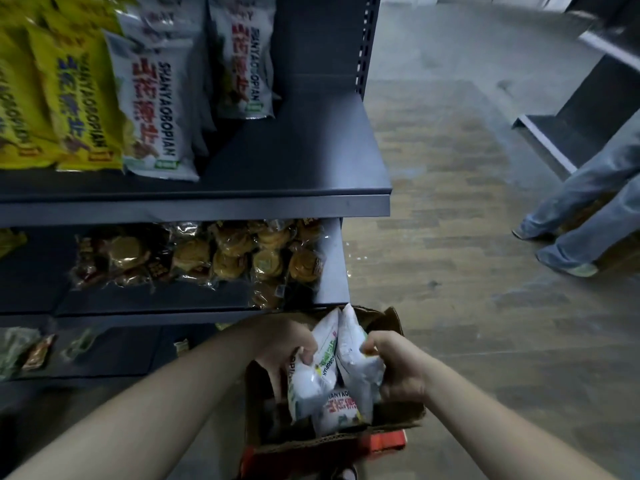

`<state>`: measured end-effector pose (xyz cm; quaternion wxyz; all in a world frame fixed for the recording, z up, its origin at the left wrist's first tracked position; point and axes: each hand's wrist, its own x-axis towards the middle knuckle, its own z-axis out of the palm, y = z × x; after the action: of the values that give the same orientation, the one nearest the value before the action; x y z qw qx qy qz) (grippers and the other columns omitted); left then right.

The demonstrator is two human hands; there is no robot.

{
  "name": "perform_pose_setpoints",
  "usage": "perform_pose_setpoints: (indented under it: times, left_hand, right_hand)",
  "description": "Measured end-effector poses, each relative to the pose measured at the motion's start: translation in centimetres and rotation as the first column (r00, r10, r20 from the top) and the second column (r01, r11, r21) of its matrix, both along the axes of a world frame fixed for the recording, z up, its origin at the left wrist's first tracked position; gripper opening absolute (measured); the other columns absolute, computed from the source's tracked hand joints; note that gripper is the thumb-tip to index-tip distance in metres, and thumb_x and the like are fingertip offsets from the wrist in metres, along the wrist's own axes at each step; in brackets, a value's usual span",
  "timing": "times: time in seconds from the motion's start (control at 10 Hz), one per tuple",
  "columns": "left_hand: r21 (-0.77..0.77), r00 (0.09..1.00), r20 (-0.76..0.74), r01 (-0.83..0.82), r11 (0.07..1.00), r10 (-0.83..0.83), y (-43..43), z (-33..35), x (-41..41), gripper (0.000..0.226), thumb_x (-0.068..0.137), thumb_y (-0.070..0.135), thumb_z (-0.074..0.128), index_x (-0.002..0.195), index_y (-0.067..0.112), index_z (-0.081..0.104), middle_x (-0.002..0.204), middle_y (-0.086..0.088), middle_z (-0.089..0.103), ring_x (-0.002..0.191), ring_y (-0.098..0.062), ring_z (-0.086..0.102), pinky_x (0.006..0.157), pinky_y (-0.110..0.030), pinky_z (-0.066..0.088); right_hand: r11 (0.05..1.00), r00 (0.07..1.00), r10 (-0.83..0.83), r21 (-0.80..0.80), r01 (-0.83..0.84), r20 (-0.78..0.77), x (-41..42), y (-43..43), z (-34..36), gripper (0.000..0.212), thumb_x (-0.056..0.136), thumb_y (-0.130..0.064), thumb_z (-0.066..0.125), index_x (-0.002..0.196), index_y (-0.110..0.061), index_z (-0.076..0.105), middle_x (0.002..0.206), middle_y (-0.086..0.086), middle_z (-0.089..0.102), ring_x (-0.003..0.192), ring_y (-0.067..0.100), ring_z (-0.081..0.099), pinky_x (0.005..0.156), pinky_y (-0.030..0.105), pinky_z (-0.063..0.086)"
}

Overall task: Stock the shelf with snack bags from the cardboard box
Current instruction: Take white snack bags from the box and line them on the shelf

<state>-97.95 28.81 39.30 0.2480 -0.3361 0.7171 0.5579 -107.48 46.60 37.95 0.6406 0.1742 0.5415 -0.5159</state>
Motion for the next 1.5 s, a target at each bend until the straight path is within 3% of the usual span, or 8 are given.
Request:
perform_pose_setpoints:
  times: [0.1,0.2,0.5,0.6,0.8,1.0,1.2,1.5]
  left_hand:
    - [0.137,0.982,-0.018,0.188,0.973,-0.187,-0.3,3.4,0.8,0.087,0.057,0.041,0.087,0.130,0.008,0.051,0.128,-0.008,0.052,0.122,-0.025,0.048,0.105,-0.036,0.040]
    - [0.254,0.985,-0.086,0.169,0.952,-0.152,-0.6,5.5,1.2,0.057,0.075,0.049,0.072,0.124,0.032,0.048,0.128,0.001,0.058,0.110,-0.020,0.062,0.091,-0.053,0.050]
    - [0.043,0.892,-0.438,-0.104,0.994,0.112,1.9,9.0,0.5,0.046,0.092,0.060,0.034,0.125,0.031,0.049,0.122,0.009,0.055,0.108,-0.005,0.053,0.089,-0.021,0.043]
    - [0.099,0.841,-0.480,-0.231,0.968,0.249,2.0,9.9,0.5,0.080,0.075,0.080,0.041,0.136,0.029,0.043,0.131,0.003,0.055,0.121,-0.017,0.053,0.106,-0.038,0.040]
    - [0.120,0.671,-0.661,-0.348,0.930,0.336,2.5,14.2,-0.3,0.069,0.072,0.073,0.040,0.125,0.030,0.052,0.111,0.016,0.063,0.102,0.003,0.059,0.079,-0.010,0.045]
    - [0.288,0.581,-0.658,-0.393,0.873,0.479,0.3,20.4,-2.5,0.064,0.079,0.073,0.038,0.118,0.027,0.061,0.114,-0.002,0.068,0.104,-0.017,0.065,0.095,-0.036,0.050]
    - [0.418,0.569,-0.636,-0.313,0.853,0.521,-1.2,23.4,-3.8,0.040,0.096,0.045,0.039,0.093,0.028,0.075,0.088,0.002,0.075,0.077,-0.010,0.072,0.062,-0.020,0.056]
    - [0.150,0.438,-0.877,-0.138,0.979,0.196,-6.8,24.7,-3.1,0.072,0.073,0.029,0.076,0.134,0.047,0.041,0.127,0.022,0.056,0.115,0.007,0.054,0.093,-0.018,0.047]
  right_hand:
    - [0.991,0.997,0.035,-0.128,-0.044,-0.068,0.5,-0.2,1.7,0.056,0.087,-0.055,0.052,0.108,-0.005,0.070,0.112,0.016,0.067,0.103,0.032,0.064,0.099,0.042,0.048]
    - [0.986,0.969,-0.023,-0.168,-0.019,-0.244,1.2,-0.9,3.2,0.065,0.086,-0.061,0.051,0.121,-0.008,0.065,0.120,0.016,0.066,0.112,0.030,0.063,0.104,0.041,0.045]
    - [0.963,0.620,-0.186,-0.267,-0.039,-0.762,2.8,-4.3,7.4,0.050,0.086,-0.051,0.058,0.125,-0.028,0.036,0.114,-0.001,0.060,0.095,0.006,0.067,0.074,0.019,0.053]
    - [0.940,0.514,-0.261,-0.335,-0.055,-0.817,3.4,-5.2,9.4,0.055,0.079,-0.049,0.055,0.127,-0.029,0.035,0.122,-0.002,0.056,0.099,-0.004,0.063,0.077,0.013,0.051]
    - [0.948,0.269,-0.280,-0.310,-0.077,-0.922,4.0,-6.1,13.8,0.085,0.075,-0.059,0.052,0.147,-0.033,0.017,0.149,-0.001,0.034,0.137,0.014,0.036,0.112,0.044,0.034]
    - [0.942,0.054,-0.261,-0.267,-0.204,-0.964,2.0,-7.0,19.0,0.072,0.072,-0.053,0.059,0.133,-0.057,0.022,0.147,-0.020,0.031,0.135,-0.005,0.030,0.107,0.022,0.031]
    - [0.953,0.149,-0.242,-0.264,-0.150,-0.959,0.1,-8.7,21.8,0.086,0.076,-0.043,0.074,0.144,-0.039,0.021,0.145,-0.019,0.032,0.133,0.002,0.032,0.101,0.024,0.033]
    - [0.953,0.243,-0.244,-0.279,-0.119,-0.939,-2.0,-10.8,25.3,0.072,0.081,-0.031,0.075,0.142,-0.025,0.036,0.136,-0.003,0.055,0.123,0.016,0.054,0.104,0.042,0.045]
